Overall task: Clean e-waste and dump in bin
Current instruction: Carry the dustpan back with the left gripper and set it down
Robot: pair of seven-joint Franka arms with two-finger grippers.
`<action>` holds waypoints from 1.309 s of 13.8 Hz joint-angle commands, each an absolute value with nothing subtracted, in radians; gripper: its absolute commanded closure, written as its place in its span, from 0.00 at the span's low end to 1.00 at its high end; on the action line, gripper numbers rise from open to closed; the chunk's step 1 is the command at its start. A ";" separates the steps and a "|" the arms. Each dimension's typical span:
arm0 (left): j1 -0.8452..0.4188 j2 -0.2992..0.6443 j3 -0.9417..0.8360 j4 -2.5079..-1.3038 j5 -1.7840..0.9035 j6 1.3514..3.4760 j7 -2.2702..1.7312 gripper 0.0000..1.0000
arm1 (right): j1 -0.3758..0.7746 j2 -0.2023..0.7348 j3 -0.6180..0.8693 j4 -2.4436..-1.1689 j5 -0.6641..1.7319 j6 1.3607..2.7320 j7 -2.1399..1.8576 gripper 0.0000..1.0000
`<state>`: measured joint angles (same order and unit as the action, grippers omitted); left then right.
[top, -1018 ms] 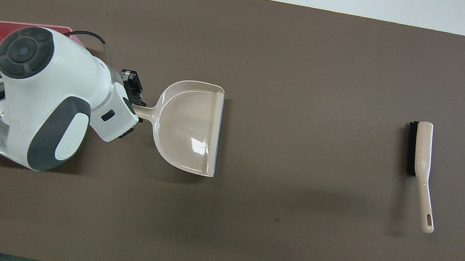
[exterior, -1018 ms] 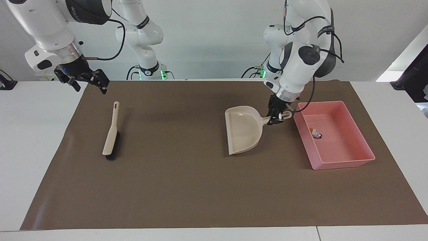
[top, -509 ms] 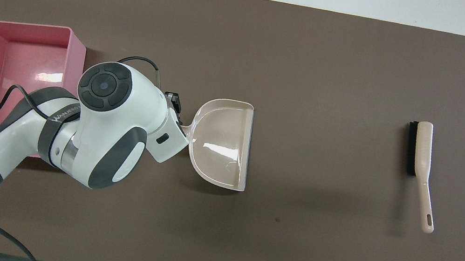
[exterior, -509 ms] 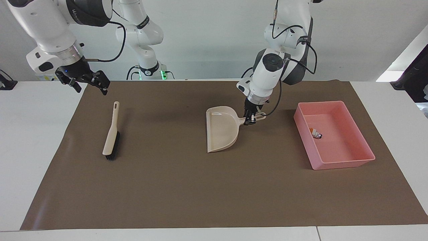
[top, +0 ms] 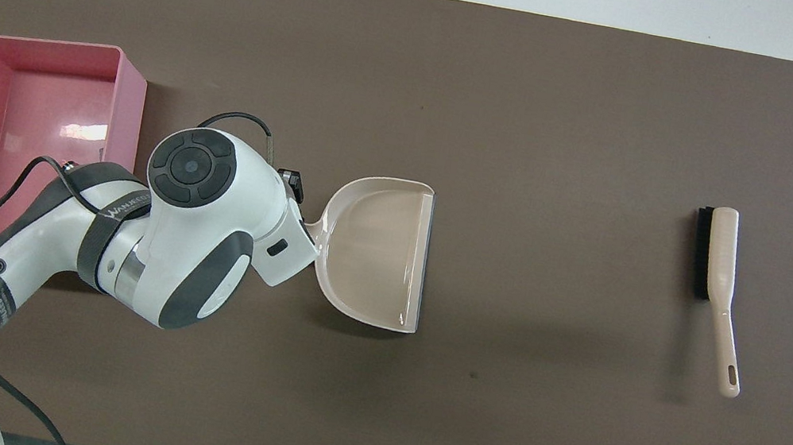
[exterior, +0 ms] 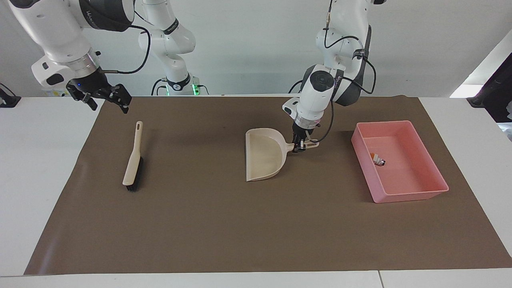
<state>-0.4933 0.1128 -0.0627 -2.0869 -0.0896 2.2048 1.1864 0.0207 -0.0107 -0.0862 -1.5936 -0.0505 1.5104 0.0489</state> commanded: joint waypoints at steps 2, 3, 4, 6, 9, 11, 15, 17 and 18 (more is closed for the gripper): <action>-0.492 0.077 -0.049 -2.102 -0.071 2.168 1.181 0.62 | 0.020 -0.035 -0.087 -1.626 -0.038 1.529 0.025 0.00; -0.482 0.066 -0.048 -2.099 -0.071 2.166 1.187 0.63 | 0.020 -0.037 -0.087 -1.631 -0.035 1.529 0.025 0.00; -0.465 0.063 -0.048 -2.089 -0.069 2.157 1.187 0.62 | 0.021 -0.037 -0.087 -1.631 -0.035 1.531 0.028 0.00; -0.459 0.052 -0.048 -2.094 -0.069 2.154 1.183 0.59 | 0.023 -0.037 -0.087 -1.629 -0.016 1.537 0.032 0.00; -0.395 0.009 -0.048 -2.105 -0.069 2.117 1.171 0.32 | 0.026 -0.034 -0.087 -1.626 -0.009 1.552 0.043 0.00; -0.339 -0.024 -0.048 -2.108 -0.069 2.082 1.155 0.30 | 0.049 -0.032 -0.087 -1.621 -0.011 1.557 0.075 0.00; -0.230 -0.064 -0.051 -2.109 -0.072 2.054 1.160 0.04 | 0.068 -0.031 -0.087 -1.620 -0.026 1.559 0.078 0.00; -0.201 -0.066 -0.051 -2.108 -0.074 2.036 1.161 0.03 | 0.069 -0.031 -0.087 -1.620 -0.026 1.554 0.078 0.00; -0.187 -0.064 -0.049 -2.106 -0.075 2.042 1.149 0.03 | 0.066 -0.032 -0.087 -1.620 -0.025 1.552 0.078 0.00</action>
<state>-0.2123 -0.0449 -0.0423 -2.0868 -0.0834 2.0466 1.1749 0.0687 -0.0132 -0.0864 -1.5988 -0.0228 1.5475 0.0715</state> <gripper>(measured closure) 0.035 0.000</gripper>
